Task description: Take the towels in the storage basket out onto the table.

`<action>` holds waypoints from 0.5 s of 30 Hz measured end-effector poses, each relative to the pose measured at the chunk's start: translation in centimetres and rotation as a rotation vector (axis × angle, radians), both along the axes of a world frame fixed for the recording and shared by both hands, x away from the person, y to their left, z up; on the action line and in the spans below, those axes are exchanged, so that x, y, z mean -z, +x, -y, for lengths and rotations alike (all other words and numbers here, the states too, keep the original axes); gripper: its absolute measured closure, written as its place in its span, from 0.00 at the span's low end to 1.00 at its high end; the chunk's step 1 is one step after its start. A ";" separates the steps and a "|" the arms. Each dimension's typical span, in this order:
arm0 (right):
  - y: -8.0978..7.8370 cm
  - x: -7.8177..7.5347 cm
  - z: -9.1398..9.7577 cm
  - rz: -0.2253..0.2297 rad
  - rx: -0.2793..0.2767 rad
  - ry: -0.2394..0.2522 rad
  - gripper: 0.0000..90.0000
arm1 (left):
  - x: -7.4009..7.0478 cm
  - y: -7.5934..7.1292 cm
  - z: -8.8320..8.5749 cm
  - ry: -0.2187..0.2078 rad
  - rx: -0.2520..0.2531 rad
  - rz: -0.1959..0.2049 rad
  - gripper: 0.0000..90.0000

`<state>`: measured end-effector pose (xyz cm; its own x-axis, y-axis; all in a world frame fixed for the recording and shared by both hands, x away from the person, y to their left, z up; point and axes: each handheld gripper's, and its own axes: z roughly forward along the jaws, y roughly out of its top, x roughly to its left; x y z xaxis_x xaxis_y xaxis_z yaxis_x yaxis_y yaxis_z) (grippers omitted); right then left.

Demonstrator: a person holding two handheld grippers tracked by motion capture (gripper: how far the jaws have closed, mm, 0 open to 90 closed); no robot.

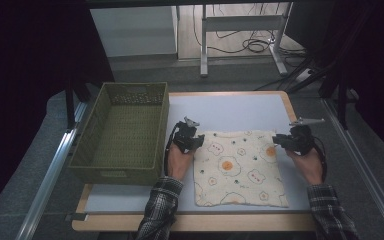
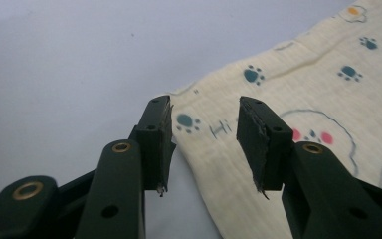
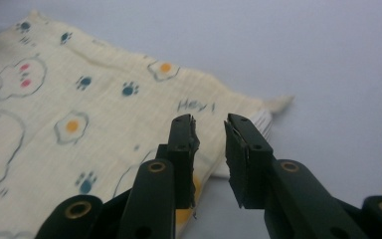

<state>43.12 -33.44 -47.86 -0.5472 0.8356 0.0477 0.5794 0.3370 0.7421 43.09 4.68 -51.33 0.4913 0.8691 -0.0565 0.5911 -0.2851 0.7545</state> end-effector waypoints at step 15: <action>5.6 2.8 -1.2 -0.058 0.045 -0.068 0.72 | 2.3 2.6 -0.6 0.002 -0.056 -0.050 0.55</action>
<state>48.75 -32.23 -50.66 -0.5069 0.8618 0.0206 0.6366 0.3581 0.6830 45.67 5.31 -53.65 0.4388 0.8953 -0.0775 0.6429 -0.2525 0.7231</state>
